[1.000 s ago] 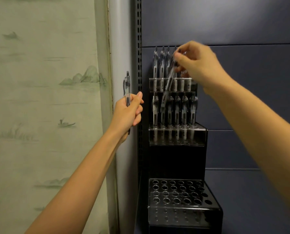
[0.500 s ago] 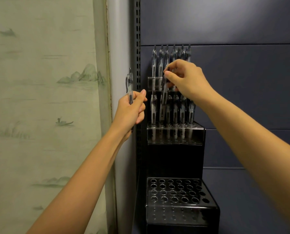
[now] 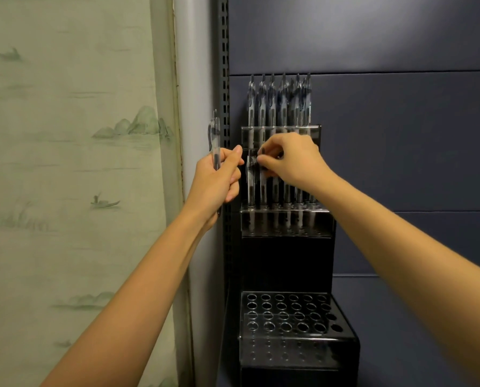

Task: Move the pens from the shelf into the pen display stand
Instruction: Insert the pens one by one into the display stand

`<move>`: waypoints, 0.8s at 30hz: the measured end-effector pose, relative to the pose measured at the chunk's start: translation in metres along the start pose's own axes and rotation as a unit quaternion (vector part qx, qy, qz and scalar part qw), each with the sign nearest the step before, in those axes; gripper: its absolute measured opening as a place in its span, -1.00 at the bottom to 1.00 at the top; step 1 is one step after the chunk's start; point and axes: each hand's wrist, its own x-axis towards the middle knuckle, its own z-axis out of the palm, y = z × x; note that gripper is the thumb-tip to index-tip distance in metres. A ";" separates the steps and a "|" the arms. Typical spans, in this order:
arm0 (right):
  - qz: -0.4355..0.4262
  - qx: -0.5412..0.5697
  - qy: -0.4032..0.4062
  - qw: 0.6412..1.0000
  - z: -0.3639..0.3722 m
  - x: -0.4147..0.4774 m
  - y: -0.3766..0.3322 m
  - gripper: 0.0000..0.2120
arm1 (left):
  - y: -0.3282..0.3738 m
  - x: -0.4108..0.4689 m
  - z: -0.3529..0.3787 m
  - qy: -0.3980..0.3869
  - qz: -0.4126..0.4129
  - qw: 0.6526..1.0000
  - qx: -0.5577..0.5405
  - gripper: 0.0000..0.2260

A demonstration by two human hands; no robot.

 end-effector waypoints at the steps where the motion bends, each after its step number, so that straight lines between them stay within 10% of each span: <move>1: 0.002 0.002 0.009 1.000 0.002 -0.002 0.002 -0.81 | 0.000 0.000 0.000 0.000 0.000 1.000 -0.001 -0.75; 11: -0.049 -0.006 0.115 0.992 -0.014 -0.005 -0.012 -0.77 | 0.004 -0.001 0.009 -0.010 -0.001 1.000 -0.014 -0.76; 24: -0.036 0.184 -0.020 0.982 -0.022 -0.003 -0.027 -0.80 | 0.010 -0.004 0.013 -0.044 0.015 0.983 0.178 -0.77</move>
